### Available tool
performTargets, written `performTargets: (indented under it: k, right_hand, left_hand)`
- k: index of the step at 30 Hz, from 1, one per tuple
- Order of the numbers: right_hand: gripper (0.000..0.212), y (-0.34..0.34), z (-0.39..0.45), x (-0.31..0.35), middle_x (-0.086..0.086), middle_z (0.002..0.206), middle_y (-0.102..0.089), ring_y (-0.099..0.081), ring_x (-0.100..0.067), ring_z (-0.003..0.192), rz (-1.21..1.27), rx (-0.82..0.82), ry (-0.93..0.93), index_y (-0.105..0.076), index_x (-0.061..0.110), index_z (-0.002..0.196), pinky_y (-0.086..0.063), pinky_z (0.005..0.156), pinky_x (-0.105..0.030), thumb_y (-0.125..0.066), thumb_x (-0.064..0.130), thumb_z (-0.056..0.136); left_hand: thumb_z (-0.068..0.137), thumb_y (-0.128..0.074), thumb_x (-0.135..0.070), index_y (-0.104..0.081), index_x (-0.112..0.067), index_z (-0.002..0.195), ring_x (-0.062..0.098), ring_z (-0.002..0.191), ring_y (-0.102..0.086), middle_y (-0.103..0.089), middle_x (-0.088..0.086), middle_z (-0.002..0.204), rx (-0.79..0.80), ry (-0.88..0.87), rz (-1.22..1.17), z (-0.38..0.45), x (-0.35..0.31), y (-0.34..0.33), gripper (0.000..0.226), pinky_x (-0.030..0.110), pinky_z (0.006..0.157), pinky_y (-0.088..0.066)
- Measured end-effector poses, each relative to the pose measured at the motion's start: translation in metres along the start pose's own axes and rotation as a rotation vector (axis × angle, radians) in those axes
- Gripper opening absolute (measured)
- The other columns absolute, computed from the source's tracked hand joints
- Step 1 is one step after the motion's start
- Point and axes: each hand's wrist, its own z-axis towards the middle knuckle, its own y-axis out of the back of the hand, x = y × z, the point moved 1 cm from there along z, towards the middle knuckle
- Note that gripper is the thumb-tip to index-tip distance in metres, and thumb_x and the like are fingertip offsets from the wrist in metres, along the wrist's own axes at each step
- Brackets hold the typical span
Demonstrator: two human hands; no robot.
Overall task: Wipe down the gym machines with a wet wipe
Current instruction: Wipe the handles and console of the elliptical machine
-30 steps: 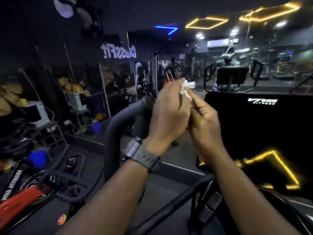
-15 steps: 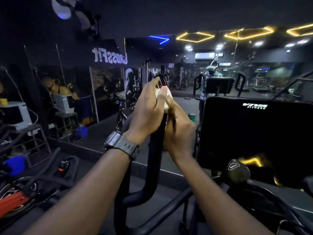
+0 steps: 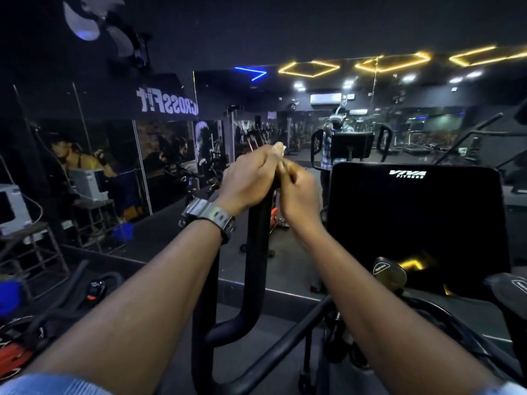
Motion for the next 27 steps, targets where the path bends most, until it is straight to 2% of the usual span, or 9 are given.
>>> performTargets:
  k: [2, 7, 9, 11, 16, 19, 22, 25, 27]
  right_hand:
    - [0.027, -0.007, 0.017, 0.013, -0.002, 0.086, -0.074, -0.068, -0.015, 0.079, 0.011, 0.069, -0.045, -0.073, 0.013, 0.095, -0.054, 0.073, -0.035, -0.048, 0.021, 0.1]
    - [0.027, 0.005, -0.03, 0.006, -0.003, 0.119, -0.069, -0.064, -0.006, 0.11, -0.145, -0.022, 0.375, -0.067, 0.002, 0.12, -0.048, 0.096, -0.017, -0.053, 0.009, 0.098]
    - [0.022, 0.005, -0.025, 0.004, 0.009, 0.092, -0.069, -0.062, 0.007, 0.083, -0.132, -0.074, 0.276, -0.071, 0.006, 0.103, -0.044, 0.074, -0.008, -0.05, 0.012, 0.1]
    - [0.024, -0.006, -0.002, 0.012, 0.009, 0.073, -0.06, -0.052, 0.003, 0.063, -0.091, -0.074, 0.094, -0.065, 0.01, 0.084, -0.039, 0.061, -0.02, -0.047, 0.013, 0.1]
    - [0.025, 0.0, -0.025, 0.009, -0.005, 0.111, -0.072, -0.066, -0.005, 0.1, -0.145, -0.057, 0.32, -0.068, 0.003, 0.119, -0.049, 0.086, -0.015, -0.054, 0.009, 0.099]
    - [0.02, 0.011, -0.03, -0.006, -0.001, 0.082, -0.068, -0.057, -0.003, 0.068, -0.189, -0.071, 0.174, -0.071, 0.007, 0.1, -0.041, 0.063, -0.019, -0.05, 0.008, 0.1]
    - [0.023, -0.005, -0.001, 0.005, 0.006, 0.077, -0.062, -0.052, -0.004, 0.067, -0.128, -0.08, -0.018, -0.067, 0.015, 0.089, -0.035, 0.06, -0.021, -0.047, 0.01, 0.1]
    - [0.024, -0.014, -0.014, 0.014, -0.001, 0.098, -0.072, -0.065, -0.008, 0.086, -0.136, -0.134, 0.129, -0.07, 0.009, 0.11, -0.049, 0.074, -0.019, -0.048, 0.011, 0.101]
    - [0.023, -0.006, -0.035, 0.006, -0.002, 0.094, -0.073, -0.065, -0.003, 0.081, -0.158, -0.142, 0.22, -0.07, 0.009, 0.111, -0.05, 0.072, -0.017, -0.05, 0.01, 0.1]
  left_hand:
    - [0.102, -0.028, -0.054, -0.058, -0.028, 0.091, 0.016, 0.088, -0.062, -0.065, -0.007, 0.091, -0.019, 0.001, -0.189, -0.001, 0.0, 0.003, 0.042, 0.05, 0.092, -0.05]
    - [0.096, -0.03, -0.067, -0.069, -0.026, 0.114, 0.016, 0.105, -0.066, -0.071, -0.004, 0.112, -0.004, 0.108, -0.452, -0.004, 0.012, 0.011, 0.06, 0.045, 0.102, -0.049]
    - [0.098, -0.032, -0.063, -0.07, -0.024, 0.093, 0.015, 0.084, -0.065, -0.069, -0.01, 0.087, 0.028, 0.111, -0.421, -0.006, 0.012, 0.012, 0.055, 0.042, 0.087, -0.051]
    - [0.1, -0.033, -0.06, -0.063, -0.018, 0.083, 0.019, 0.076, -0.062, -0.067, -0.007, 0.079, 0.025, 0.107, -0.431, -0.007, 0.011, 0.012, 0.054, 0.043, 0.081, -0.05]
    - [0.099, -0.031, -0.063, -0.07, -0.023, 0.113, 0.017, 0.107, -0.067, -0.072, -0.004, 0.112, 0.035, 0.131, -0.492, -0.007, 0.015, 0.016, 0.058, 0.045, 0.103, -0.049]
    - [0.087, -0.032, -0.073, -0.071, -0.025, 0.119, 0.023, 0.106, -0.067, -0.072, 0.001, 0.114, 0.031, 0.12, -0.493, -0.007, 0.015, 0.012, 0.069, 0.051, 0.101, -0.05]
    - [0.093, -0.033, -0.064, -0.069, -0.014, 0.105, 0.027, 0.086, -0.067, -0.072, 0.01, 0.096, 0.025, 0.09, -0.431, -0.007, 0.014, 0.011, 0.062, 0.048, 0.088, -0.052]
    - [0.099, -0.033, -0.058, -0.068, -0.021, 0.101, 0.021, 0.088, -0.067, -0.072, 0.005, 0.096, 0.02, 0.045, -0.409, -0.009, 0.014, 0.011, 0.051, 0.045, 0.088, -0.051]
    - [0.104, -0.033, -0.054, -0.069, -0.022, 0.109, 0.028, 0.097, -0.067, -0.072, 0.01, 0.104, 0.009, 0.043, -0.416, -0.01, 0.014, 0.012, 0.048, 0.047, 0.093, -0.051]
